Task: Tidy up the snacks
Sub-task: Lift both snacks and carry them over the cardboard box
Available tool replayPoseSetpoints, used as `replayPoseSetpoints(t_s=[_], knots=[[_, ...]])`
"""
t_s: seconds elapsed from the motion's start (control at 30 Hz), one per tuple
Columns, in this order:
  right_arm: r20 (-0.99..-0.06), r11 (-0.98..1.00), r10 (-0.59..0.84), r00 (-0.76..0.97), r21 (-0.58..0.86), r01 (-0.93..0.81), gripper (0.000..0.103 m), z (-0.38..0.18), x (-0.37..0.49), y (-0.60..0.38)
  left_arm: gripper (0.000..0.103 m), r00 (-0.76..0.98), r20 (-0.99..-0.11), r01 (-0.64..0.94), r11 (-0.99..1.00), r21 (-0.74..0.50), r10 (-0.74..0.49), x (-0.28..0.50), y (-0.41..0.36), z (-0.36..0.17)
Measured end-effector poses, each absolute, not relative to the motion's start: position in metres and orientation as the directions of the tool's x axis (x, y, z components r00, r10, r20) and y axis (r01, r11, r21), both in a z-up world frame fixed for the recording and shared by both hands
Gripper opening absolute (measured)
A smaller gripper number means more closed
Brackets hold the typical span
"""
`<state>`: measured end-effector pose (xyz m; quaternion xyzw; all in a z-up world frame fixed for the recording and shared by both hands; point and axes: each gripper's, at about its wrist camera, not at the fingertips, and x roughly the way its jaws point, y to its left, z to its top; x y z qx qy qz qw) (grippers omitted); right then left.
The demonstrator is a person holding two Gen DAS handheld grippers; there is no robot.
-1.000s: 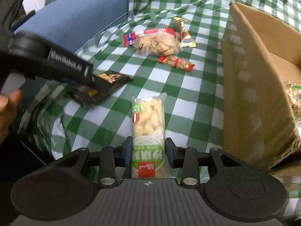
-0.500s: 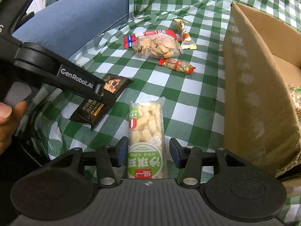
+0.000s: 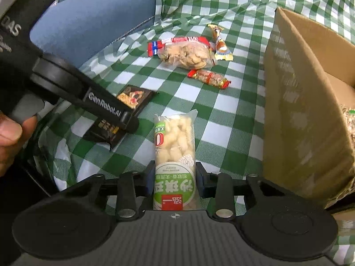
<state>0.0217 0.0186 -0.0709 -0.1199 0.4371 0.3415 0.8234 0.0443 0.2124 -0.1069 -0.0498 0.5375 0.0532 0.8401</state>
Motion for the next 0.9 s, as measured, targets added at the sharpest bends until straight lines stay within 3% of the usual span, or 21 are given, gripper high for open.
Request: replayPoseSetpoints(t_s=[0.9], knots=[[-0.828, 0.768, 0.415, 0.378, 0.096, -0.633, 0.04, -0.077, 0.03, 0.014, 0.044, 0.412, -0.91, -0.166, 0.986, -0.031, 0.041, 0.044, 0.214, -0.108]])
